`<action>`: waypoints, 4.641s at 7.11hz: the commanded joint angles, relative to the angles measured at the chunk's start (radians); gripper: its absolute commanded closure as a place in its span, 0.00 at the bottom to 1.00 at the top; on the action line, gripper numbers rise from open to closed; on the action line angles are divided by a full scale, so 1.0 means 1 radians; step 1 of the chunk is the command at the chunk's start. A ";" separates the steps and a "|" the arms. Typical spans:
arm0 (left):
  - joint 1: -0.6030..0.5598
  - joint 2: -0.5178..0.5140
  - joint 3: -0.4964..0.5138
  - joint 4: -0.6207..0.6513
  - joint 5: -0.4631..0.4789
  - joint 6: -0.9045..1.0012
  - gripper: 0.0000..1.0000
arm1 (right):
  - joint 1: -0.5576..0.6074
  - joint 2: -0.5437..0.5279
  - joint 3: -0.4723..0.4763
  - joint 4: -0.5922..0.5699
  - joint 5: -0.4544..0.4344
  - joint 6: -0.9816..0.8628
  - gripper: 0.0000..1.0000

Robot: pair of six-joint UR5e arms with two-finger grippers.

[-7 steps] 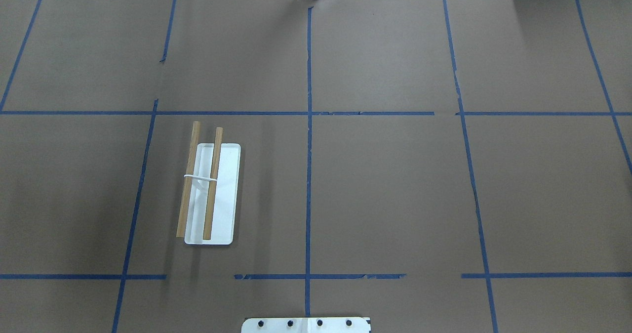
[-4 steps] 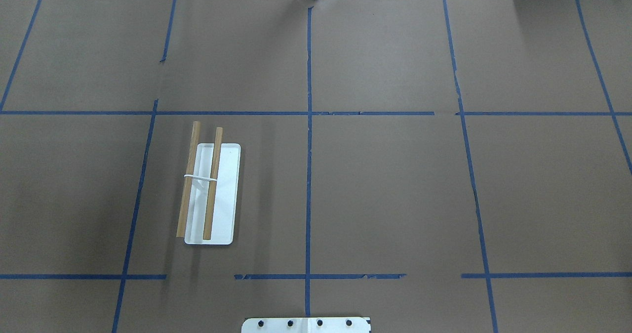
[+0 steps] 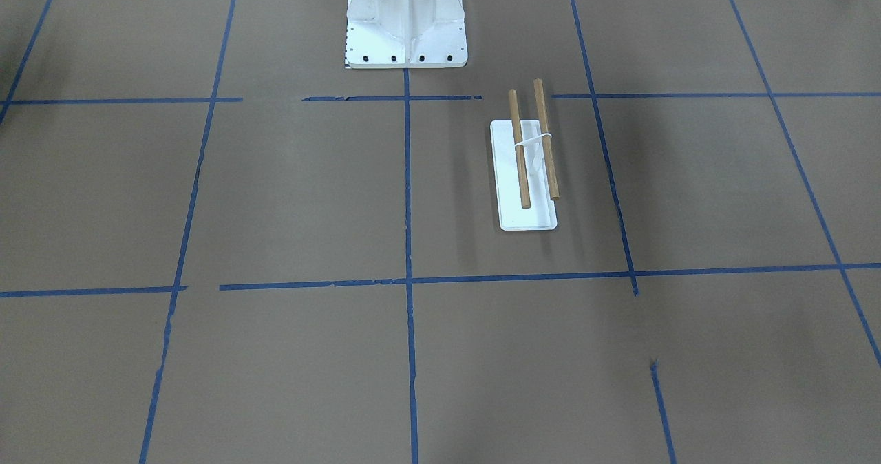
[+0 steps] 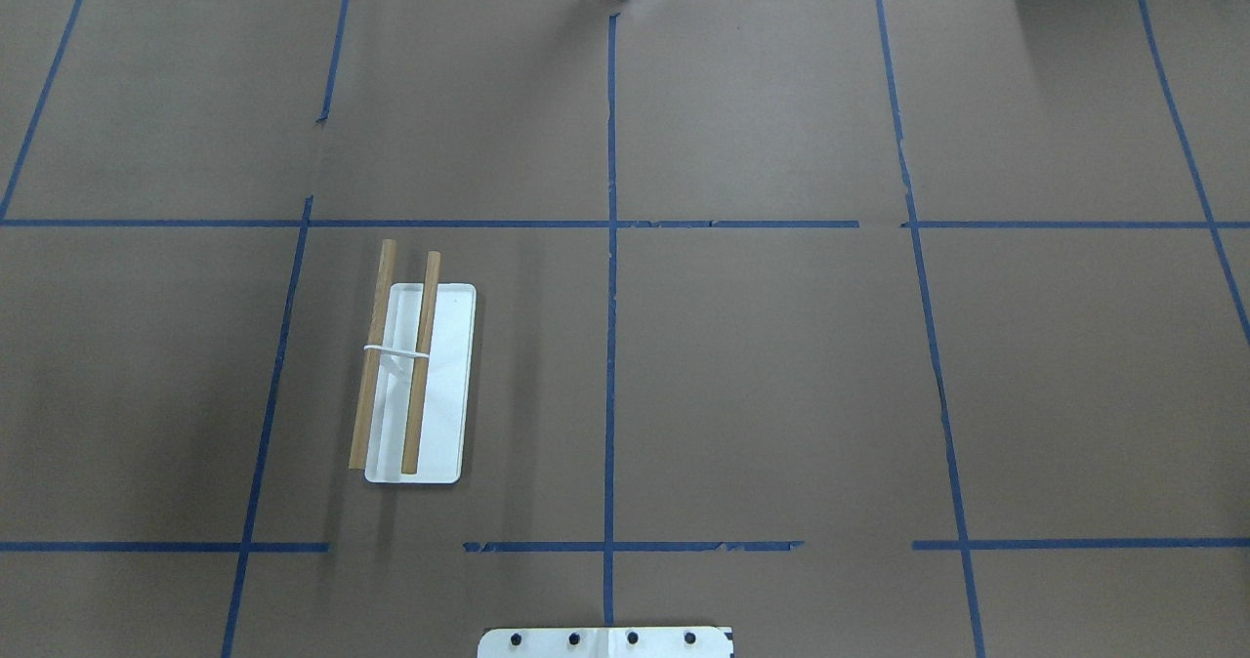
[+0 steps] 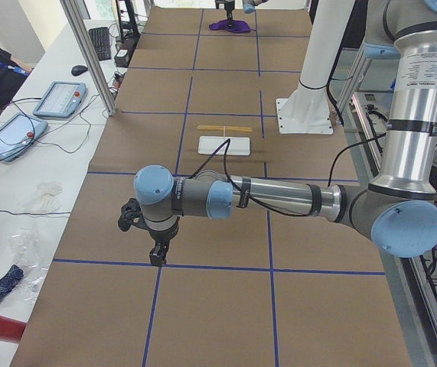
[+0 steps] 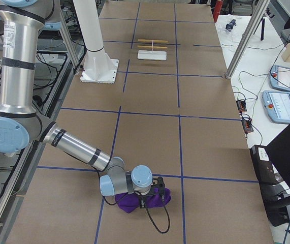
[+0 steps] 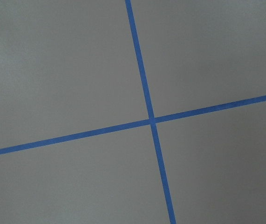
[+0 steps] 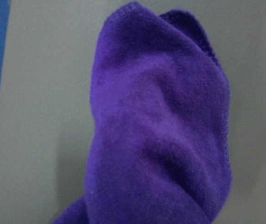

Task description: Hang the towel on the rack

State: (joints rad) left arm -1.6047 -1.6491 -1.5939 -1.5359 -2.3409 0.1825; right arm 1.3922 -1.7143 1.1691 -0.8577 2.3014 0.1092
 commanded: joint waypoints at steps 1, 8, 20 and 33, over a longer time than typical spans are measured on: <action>0.000 0.000 0.000 -0.001 0.000 0.000 0.00 | -0.001 -0.002 0.029 0.005 0.004 -0.002 1.00; 0.002 -0.008 -0.053 -0.111 -0.028 -0.001 0.00 | 0.027 0.118 0.582 -0.213 0.004 0.050 1.00; 0.483 -0.297 -0.066 -1.072 -0.075 -1.958 0.00 | -0.852 0.600 0.965 -0.221 -0.561 0.952 1.00; 0.887 -0.563 -0.061 -1.077 0.222 -2.345 0.81 | -0.900 0.617 0.965 -0.222 -0.614 0.932 1.00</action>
State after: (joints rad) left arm -0.7183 -2.2052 -1.6534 -2.6116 -2.1171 -2.1659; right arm 0.4924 -1.0974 2.1334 -1.0793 1.6864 1.0427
